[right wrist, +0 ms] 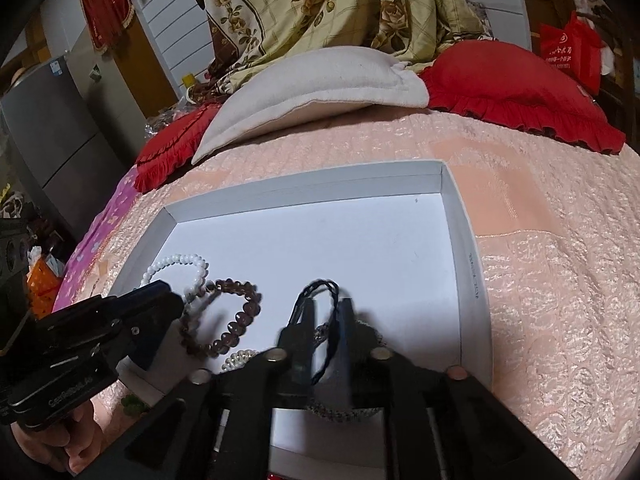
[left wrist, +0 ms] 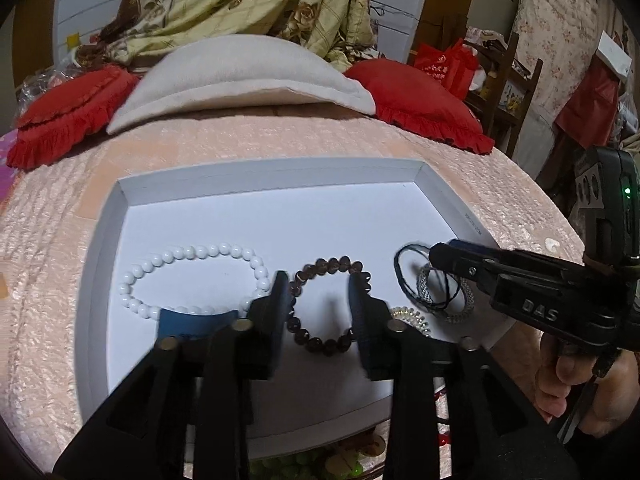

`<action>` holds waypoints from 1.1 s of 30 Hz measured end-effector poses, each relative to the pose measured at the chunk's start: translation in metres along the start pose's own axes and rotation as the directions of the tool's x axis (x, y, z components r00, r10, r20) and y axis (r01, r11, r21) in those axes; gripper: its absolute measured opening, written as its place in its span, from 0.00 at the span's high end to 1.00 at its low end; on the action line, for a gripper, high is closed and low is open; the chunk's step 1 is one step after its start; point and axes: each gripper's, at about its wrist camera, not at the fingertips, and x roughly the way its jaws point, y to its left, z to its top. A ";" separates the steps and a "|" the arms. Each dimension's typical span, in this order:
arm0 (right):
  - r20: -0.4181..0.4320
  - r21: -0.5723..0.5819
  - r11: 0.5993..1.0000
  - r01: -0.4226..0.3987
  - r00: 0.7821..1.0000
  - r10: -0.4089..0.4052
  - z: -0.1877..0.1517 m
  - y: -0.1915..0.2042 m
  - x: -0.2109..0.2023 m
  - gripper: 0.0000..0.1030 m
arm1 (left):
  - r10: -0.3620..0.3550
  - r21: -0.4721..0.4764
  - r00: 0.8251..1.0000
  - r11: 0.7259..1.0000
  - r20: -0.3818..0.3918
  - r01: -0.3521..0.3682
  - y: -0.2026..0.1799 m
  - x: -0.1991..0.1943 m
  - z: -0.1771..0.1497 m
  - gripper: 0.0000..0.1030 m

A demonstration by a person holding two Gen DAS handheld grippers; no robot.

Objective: Organize jewelry
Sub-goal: 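Lower the brown strand and black hair tie into the tray, opening both tools, then withdraw both open tools back toward the remaining jewelry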

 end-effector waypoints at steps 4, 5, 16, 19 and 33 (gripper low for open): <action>0.069 0.005 1.000 0.021 0.997 -0.022 0.001 0.000 -0.013 0.40 | 0.022 -0.007 1.000 1.000 0.015 -0.021 0.003 -0.012 0.000 0.66; 0.074 0.006 1.000 0.019 0.997 -0.019 0.001 0.000 -0.016 0.40 | 0.029 -0.006 0.999 1.000 0.021 -0.029 0.004 -0.018 0.000 0.63; 0.150 -0.024 0.998 0.054 0.987 -0.050 -0.032 0.004 -0.073 0.40 | -0.003 0.021 0.999 1.000 0.051 0.002 0.009 -0.087 -0.054 0.54; 0.175 -0.049 0.997 0.063 0.983 -0.054 -0.056 0.008 -0.099 0.40 | -0.025 0.020 0.999 0.999 0.021 0.024 0.014 -0.092 -0.082 0.54; -0.006 0.023 0.976 0.216 0.976 -0.216 -0.110 -0.012 -0.078 0.18 | 0.024 0.046 0.995 0.999 -0.092 -0.020 0.016 -0.049 -0.100 0.53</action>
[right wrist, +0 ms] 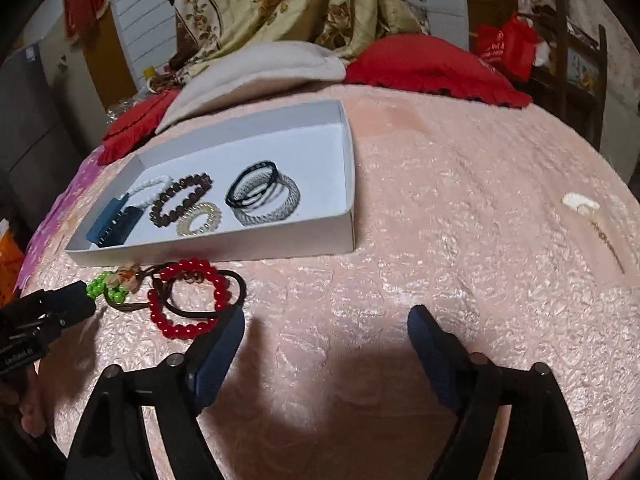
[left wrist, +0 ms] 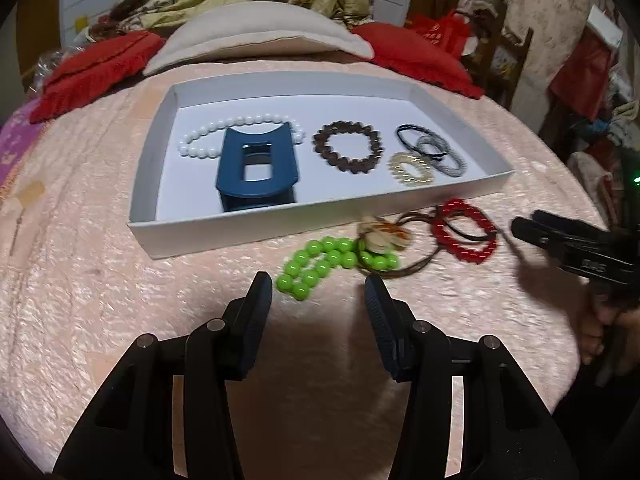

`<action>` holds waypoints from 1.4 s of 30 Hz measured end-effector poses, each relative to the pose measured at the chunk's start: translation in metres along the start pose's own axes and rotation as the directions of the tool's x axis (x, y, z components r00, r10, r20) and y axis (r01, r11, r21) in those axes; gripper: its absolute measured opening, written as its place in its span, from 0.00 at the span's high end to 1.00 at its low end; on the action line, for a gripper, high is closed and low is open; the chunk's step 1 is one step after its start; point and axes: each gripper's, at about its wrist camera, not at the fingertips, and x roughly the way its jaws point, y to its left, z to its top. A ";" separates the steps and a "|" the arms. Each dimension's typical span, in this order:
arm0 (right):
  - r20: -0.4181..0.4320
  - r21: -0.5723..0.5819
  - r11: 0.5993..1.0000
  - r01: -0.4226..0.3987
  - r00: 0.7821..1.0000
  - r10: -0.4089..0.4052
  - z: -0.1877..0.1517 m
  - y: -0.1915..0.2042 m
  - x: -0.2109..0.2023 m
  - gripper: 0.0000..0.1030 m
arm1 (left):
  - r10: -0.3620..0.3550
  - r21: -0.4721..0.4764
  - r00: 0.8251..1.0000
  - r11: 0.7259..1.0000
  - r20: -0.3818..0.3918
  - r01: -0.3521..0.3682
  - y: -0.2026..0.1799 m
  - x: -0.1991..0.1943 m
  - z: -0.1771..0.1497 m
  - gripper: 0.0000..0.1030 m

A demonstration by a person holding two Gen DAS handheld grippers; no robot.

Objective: Organize jewelry
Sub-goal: 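Withdraw both open tools back toward the remaining jewelry, then grasp the white-and-orange pendant by its cord with the left tool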

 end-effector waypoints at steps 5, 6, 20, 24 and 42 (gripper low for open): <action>-0.022 -0.031 1.000 0.004 1.000 -0.005 0.002 0.007 0.005 0.09 | 0.033 -0.002 0.999 0.999 0.004 -0.033 0.006 0.004 0.003 0.35; -0.024 -0.033 0.999 0.002 1.000 -0.003 0.002 0.007 0.006 0.08 | 0.017 0.003 1.000 1.000 -0.003 -0.017 0.005 0.005 0.003 0.31; -0.040 -0.043 0.999 0.026 0.999 -0.028 0.005 0.014 0.010 0.04 | -0.158 0.004 0.985 0.987 0.076 0.158 -0.010 -0.006 0.017 0.32; -0.042 -0.045 0.999 0.027 0.999 -0.029 0.005 0.013 0.011 0.04 | -0.148 0.030 0.987 0.989 0.061 0.146 -0.023 0.006 0.024 0.32; -0.048 -0.052 0.998 0.034 0.998 -0.036 0.005 0.017 0.013 0.03 | -0.073 0.094 0.997 0.993 0.009 0.072 -0.034 0.026 0.026 0.66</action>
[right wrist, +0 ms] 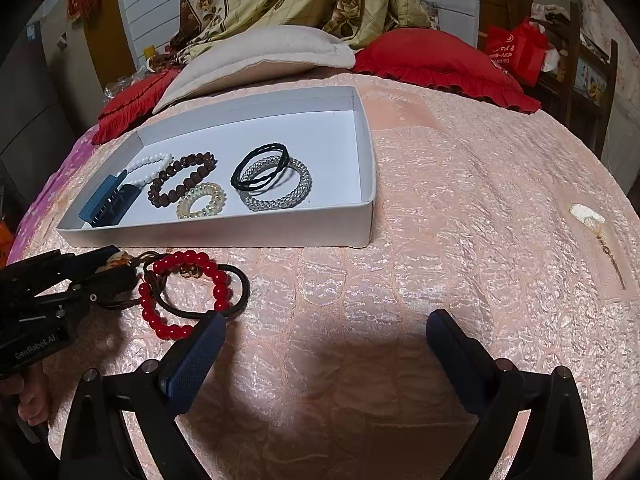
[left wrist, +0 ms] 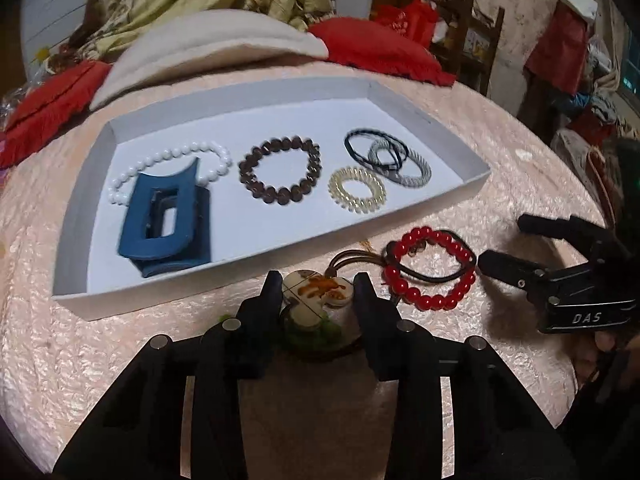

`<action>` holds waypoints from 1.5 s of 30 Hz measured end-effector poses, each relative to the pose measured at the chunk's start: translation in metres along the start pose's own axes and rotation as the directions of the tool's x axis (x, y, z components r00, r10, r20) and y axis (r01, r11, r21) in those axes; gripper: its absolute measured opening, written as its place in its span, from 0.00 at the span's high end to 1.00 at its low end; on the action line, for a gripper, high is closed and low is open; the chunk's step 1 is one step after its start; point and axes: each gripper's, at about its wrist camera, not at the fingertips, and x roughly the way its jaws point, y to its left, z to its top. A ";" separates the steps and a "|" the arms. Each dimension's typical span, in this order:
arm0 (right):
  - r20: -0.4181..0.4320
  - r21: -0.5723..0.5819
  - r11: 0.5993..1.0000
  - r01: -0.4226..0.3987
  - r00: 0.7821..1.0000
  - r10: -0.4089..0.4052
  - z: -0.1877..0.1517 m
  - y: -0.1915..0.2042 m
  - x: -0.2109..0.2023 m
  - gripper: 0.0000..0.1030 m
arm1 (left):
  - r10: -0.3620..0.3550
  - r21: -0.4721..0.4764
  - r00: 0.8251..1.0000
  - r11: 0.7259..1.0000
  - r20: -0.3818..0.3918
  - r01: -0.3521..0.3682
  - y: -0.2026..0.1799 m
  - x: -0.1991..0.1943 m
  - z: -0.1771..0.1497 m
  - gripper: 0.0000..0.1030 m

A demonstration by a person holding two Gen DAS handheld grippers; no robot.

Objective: Organize jewelry
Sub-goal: 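Grasp the white-and-orange pendant by its cord with the left tool, then close the right tool on the red bead bracelet and black cord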

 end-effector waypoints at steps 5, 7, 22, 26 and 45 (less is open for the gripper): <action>0.006 0.009 1.000 -0.011 1.000 0.011 0.000 -0.001 -0.001 0.03 | -0.012 -0.032 0.996 0.999 0.090 0.015 0.003 -0.034 -0.008 0.66; 0.010 0.013 1.000 -0.018 1.000 0.017 -0.001 -0.002 -0.002 0.03 | 0.003 -0.046 0.995 0.999 0.101 0.002 0.008 -0.046 -0.011 0.66; 0.093 -0.215 0.935 -0.281 0.947 0.306 -0.004 0.040 -0.027 0.74 | 0.149 -0.150 0.989 0.977 -0.009 -0.149 0.039 -0.038 -0.038 0.66; 0.078 -0.296 0.899 -0.324 0.929 0.361 0.004 0.064 -0.020 0.80 | 0.156 -0.146 0.988 0.977 -0.004 -0.155 0.039 -0.040 -0.038 0.66; -0.069 -0.240 0.883 -0.403 0.914 0.399 0.004 0.068 0.008 0.89 | 0.150 -0.130 0.989 0.980 -0.008 -0.149 0.036 -0.037 -0.035 0.66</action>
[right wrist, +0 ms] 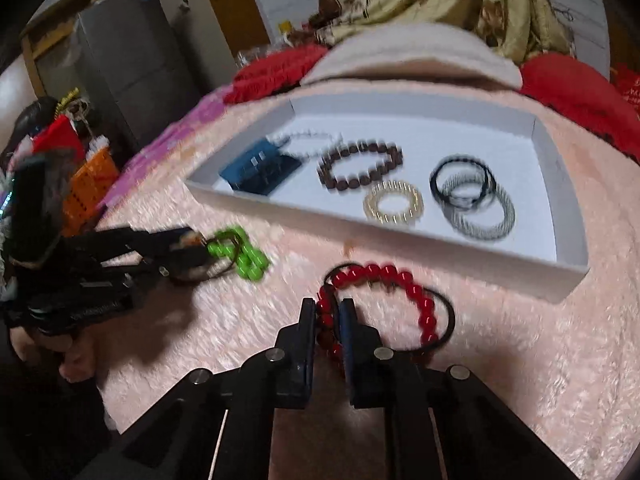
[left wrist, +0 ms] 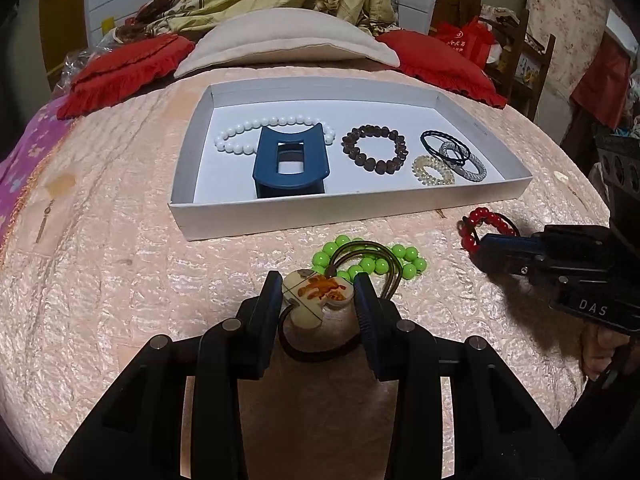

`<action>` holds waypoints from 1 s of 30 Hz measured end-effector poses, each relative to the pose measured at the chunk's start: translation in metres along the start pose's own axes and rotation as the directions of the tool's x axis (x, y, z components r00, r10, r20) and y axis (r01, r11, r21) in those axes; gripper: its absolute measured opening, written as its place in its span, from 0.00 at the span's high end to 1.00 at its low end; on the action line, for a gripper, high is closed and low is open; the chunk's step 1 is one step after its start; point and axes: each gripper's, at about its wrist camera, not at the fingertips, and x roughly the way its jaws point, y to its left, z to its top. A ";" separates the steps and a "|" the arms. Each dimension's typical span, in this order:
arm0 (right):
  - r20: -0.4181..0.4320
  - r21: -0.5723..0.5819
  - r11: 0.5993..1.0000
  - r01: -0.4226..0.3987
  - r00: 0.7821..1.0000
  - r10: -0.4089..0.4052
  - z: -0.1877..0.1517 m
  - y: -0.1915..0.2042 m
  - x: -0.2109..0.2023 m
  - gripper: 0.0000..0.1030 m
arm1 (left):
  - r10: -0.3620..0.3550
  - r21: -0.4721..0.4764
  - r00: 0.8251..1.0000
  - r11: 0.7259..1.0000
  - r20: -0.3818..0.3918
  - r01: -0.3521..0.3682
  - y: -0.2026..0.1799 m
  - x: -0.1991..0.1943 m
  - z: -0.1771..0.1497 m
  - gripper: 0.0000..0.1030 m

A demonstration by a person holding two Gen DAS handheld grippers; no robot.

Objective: Organize jewelry
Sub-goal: 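Close the right tool on the red bead bracelet and black cord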

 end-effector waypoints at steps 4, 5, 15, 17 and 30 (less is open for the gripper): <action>-0.002 0.019 1.000 0.000 1.000 0.000 0.003 -0.001 0.002 0.89 | 0.000 0.000 1.000 1.000 -0.001 0.000 0.000 0.000 -0.001 0.66; -0.002 0.027 1.000 -0.003 1.000 0.003 0.004 -0.002 0.003 0.88 | 0.000 0.001 1.000 1.000 -0.002 0.000 0.000 0.001 -0.001 0.66; 0.003 0.074 0.997 -0.020 1.000 0.020 0.012 -0.006 0.008 0.85 | 0.004 0.006 1.000 1.000 -0.005 -0.004 -0.001 0.002 -0.001 0.66; 0.006 0.089 0.995 -0.036 0.999 0.036 0.012 -0.008 0.008 0.85 | 0.003 0.006 1.000 1.000 -0.006 -0.003 -0.001 0.002 -0.001 0.66; 0.022 0.088 0.996 -0.028 0.999 0.027 0.009 -0.010 0.003 0.99 | 0.002 0.009 1.000 1.000 -0.010 -0.002 -0.002 0.003 -0.002 0.66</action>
